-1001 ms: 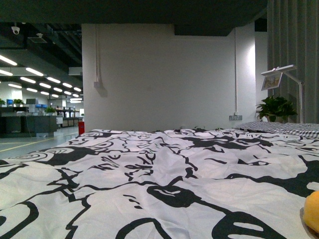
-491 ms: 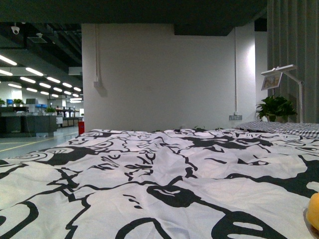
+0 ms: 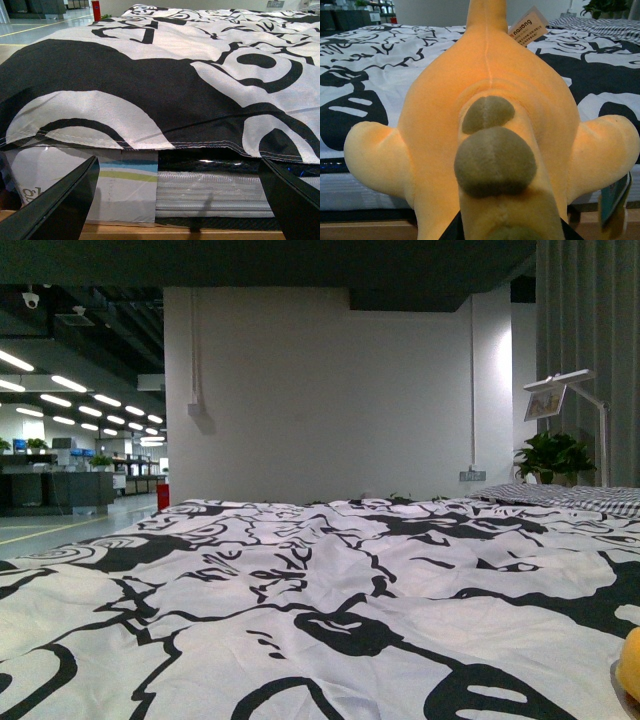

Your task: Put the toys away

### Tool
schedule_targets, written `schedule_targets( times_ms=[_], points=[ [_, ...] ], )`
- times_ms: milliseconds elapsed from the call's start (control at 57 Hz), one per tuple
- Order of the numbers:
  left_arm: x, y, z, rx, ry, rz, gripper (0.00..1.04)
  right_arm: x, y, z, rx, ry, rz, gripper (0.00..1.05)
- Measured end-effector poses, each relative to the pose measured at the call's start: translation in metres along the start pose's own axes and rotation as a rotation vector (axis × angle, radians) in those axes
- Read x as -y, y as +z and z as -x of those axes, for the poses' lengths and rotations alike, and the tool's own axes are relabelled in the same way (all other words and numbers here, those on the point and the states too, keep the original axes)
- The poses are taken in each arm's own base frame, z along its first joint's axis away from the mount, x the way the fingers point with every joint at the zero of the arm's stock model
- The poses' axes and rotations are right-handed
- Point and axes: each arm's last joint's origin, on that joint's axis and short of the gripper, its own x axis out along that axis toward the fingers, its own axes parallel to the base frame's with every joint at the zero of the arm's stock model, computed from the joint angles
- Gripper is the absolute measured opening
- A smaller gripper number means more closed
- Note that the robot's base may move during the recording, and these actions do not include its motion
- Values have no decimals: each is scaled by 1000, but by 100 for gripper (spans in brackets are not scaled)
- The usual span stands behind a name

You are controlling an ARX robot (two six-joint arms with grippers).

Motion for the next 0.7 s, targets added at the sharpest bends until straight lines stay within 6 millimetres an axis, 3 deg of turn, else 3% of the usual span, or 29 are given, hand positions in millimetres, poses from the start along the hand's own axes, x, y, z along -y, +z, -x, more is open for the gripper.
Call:
schedule_targets(
  times_ms=[158, 702],
  points=[
    [0, 0, 0, 0, 0, 0, 98, 0, -11, 0, -11, -1, 0, 7],
    [0, 0, 0, 0, 0, 0, 98, 0, -11, 0, -11, -1, 0, 7]
  ],
)
